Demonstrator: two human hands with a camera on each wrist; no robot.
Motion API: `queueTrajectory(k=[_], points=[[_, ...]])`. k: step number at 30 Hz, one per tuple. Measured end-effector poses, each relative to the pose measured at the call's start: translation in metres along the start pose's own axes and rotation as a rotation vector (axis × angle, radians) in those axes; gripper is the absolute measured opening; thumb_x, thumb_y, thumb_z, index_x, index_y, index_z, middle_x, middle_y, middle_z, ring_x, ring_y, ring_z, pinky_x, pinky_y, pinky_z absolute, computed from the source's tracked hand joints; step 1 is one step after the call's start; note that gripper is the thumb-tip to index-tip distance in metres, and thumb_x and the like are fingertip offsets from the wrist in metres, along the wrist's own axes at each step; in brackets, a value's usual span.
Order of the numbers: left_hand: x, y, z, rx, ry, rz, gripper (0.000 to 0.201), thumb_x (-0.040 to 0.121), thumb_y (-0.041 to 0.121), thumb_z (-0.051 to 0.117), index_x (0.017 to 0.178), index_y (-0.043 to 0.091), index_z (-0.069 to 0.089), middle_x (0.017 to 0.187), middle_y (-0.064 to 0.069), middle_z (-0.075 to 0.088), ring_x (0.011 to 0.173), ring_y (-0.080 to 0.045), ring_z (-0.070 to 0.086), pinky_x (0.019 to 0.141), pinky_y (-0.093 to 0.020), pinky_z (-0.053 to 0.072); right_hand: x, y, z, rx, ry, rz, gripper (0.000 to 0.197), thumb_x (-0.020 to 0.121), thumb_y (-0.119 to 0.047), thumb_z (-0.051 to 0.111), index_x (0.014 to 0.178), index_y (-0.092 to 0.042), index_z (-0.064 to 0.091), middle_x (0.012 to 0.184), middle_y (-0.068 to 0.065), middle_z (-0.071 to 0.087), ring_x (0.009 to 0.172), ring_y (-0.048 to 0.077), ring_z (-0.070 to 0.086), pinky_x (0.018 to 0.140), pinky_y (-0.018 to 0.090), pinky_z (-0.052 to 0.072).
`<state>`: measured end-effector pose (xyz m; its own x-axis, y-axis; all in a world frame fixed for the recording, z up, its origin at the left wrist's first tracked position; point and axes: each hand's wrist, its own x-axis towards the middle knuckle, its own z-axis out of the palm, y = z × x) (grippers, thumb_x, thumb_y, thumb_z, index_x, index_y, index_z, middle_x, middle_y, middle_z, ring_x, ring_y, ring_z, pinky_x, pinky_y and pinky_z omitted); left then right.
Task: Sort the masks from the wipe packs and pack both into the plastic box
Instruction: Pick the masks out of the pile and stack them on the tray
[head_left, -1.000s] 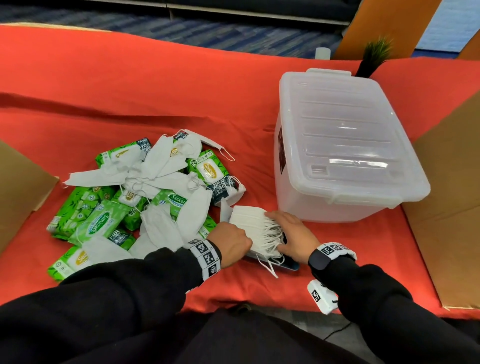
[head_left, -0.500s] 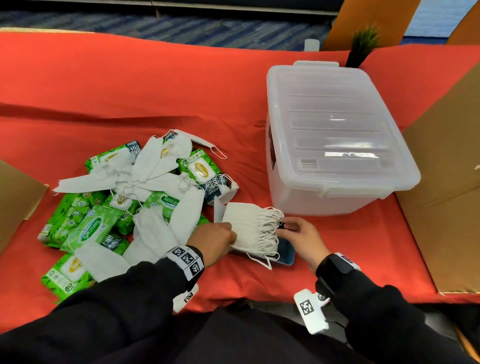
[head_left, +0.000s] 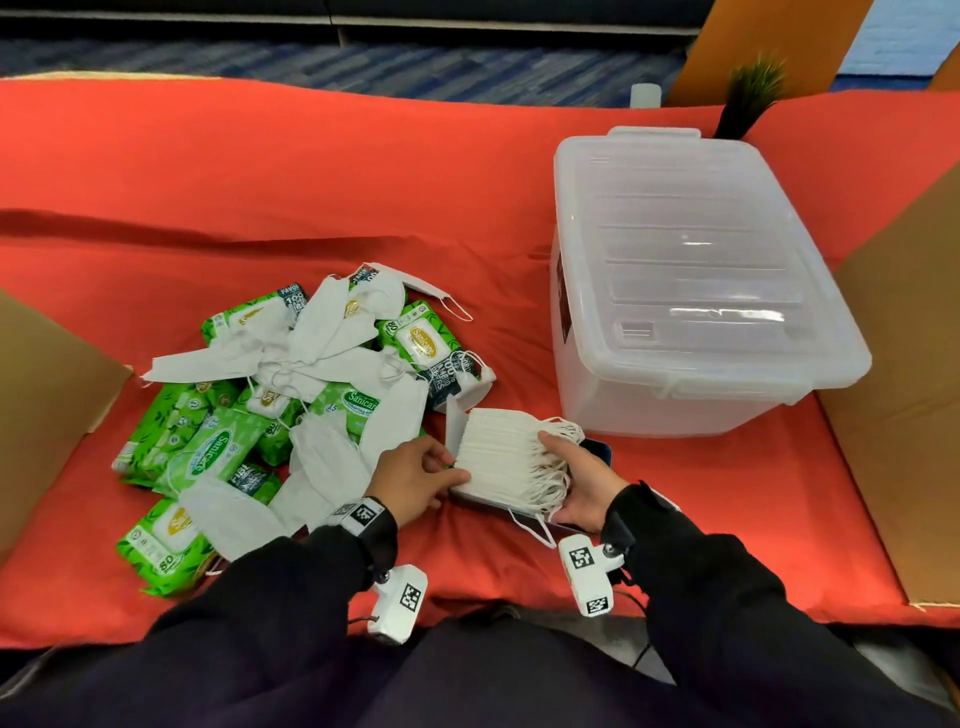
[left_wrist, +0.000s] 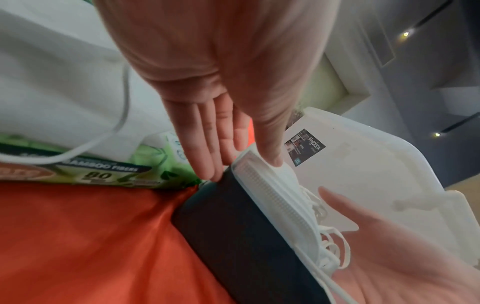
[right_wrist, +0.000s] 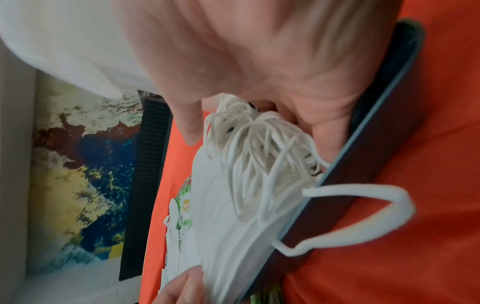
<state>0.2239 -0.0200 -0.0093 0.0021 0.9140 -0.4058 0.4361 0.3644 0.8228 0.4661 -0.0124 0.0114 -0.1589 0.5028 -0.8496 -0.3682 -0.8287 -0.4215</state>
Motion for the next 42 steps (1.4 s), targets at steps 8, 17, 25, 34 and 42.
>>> queueTrajectory(k=[8, 17, 25, 34, 42], points=[[-0.005, -0.008, 0.003, -0.037, 0.013, 0.005, 0.017, 0.078, 0.013, 0.085, 0.088, 0.016, 0.072, 0.073, -0.008, 0.069, 0.067, -0.025, 0.072, 0.064, -0.043, 0.063, 0.002, 0.011, -0.001, 0.157, -0.104, -0.009, 0.046, 0.097, -0.035, 0.063, 0.133, -0.007, 0.062, 0.128, 0.019, 0.069, 0.114, 0.037, 0.069, 0.086, 0.050, 0.060], [0.001, -0.005, 0.002, -0.188, -0.079, -0.128, 0.022, 0.086, 0.019, 0.080, 0.102, 0.011, 0.068, 0.085, -0.014, 0.069, 0.074, -0.027, 0.074, 0.058, -0.037, 0.060, 0.007, 0.019, -0.011, 0.245, -0.049, -0.146, 0.048, 0.099, -0.036, 0.060, 0.136, -0.006, 0.061, 0.126, 0.017, 0.070, 0.116, 0.035, 0.068, 0.104, 0.052, 0.050], [0.006, -0.007, 0.007, -0.281, -0.089, -0.200, 0.019, 0.097, 0.027, 0.068, 0.100, 0.008, 0.067, 0.090, -0.017, 0.068, 0.072, -0.029, 0.075, 0.058, -0.034, 0.060, 0.011, 0.018, -0.019, 0.258, -0.130, -0.108, 0.054, 0.098, -0.046, 0.057, 0.138, -0.009, 0.060, 0.134, 0.017, 0.066, 0.123, 0.037, 0.064, 0.109, 0.054, 0.045], [0.013, 0.006, 0.008, 0.255, -0.003, 0.147, 0.053, 0.083, 0.046, 0.078, 0.129, 0.026, 0.058, 0.119, 0.005, 0.064, 0.106, -0.013, 0.063, 0.095, -0.032, 0.048, 0.015, 0.015, -0.025, 0.259, -0.148, -0.125, 0.056, 0.100, -0.050, 0.052, 0.138, -0.010, 0.059, 0.134, 0.017, 0.066, 0.125, 0.035, 0.063, 0.108, 0.052, 0.046], [0.028, 0.039, 0.055, 1.045, -0.250, 0.700, 0.132, 0.067, 0.101, 0.037, 0.162, 0.021, -0.008, 0.170, -0.002, -0.016, 0.155, -0.021, -0.021, 0.126, -0.047, -0.008, 0.015, 0.017, -0.020, 0.289, -0.180, -0.194, 0.057, 0.103, -0.052, 0.044, 0.140, -0.010, 0.057, 0.135, 0.018, 0.065, 0.124, 0.033, 0.064, 0.102, 0.049, 0.049]])
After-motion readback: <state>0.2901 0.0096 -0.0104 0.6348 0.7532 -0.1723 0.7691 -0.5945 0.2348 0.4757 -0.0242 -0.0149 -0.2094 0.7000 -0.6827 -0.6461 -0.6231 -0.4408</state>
